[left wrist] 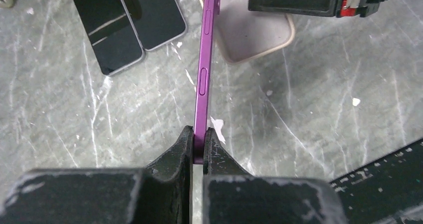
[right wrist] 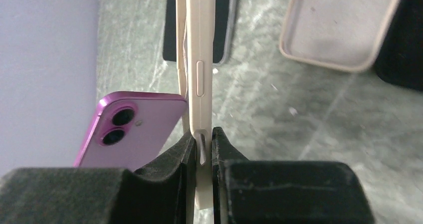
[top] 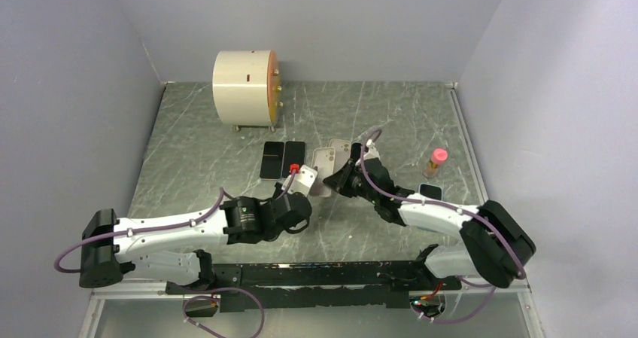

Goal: Take the phone out of the phone case
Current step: Remove the phone case from the phone, then place the phone case at the center of the board.

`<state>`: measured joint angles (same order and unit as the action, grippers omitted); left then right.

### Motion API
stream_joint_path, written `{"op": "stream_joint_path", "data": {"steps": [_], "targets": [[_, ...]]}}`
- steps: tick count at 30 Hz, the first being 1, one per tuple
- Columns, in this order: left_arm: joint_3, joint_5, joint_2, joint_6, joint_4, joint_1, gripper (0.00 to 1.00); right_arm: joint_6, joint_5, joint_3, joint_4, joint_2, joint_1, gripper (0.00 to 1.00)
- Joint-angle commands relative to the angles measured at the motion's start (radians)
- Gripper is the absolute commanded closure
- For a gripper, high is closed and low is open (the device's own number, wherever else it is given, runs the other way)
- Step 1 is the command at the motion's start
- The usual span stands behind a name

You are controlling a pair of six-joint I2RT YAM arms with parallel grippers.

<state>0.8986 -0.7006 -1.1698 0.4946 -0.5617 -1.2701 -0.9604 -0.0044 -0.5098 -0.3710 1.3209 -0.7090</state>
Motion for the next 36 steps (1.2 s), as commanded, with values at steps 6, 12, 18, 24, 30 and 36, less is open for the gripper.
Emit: {"op": "stream_joint_path", "data": {"steps": [6,12,18,24,30,36], "targets": [[0.031,-0.073,0.034,0.178,-0.251,-0.025,0.97,0.011,0.067,0.13,0.157,-0.203,0.014,1.0],[0.015,-0.075,0.1,0.194,-0.257,-0.031,0.97,-0.008,0.031,0.166,0.184,-0.216,0.014,1.0],[-0.004,-0.082,0.095,0.222,-0.266,-0.031,0.97,-0.043,-0.031,0.218,0.113,-0.193,0.014,1.0],[0.0,-0.092,0.043,0.226,-0.272,-0.031,0.97,-0.051,-0.114,0.197,0.038,-0.089,0.012,1.0],[0.0,-0.079,0.005,0.231,-0.273,-0.031,0.98,-0.097,-0.097,0.237,-0.013,-0.073,0.011,0.87],[0.018,-0.077,-0.047,0.233,-0.282,-0.031,0.97,-0.078,-0.041,0.241,0.057,-0.12,0.012,0.57]]}}
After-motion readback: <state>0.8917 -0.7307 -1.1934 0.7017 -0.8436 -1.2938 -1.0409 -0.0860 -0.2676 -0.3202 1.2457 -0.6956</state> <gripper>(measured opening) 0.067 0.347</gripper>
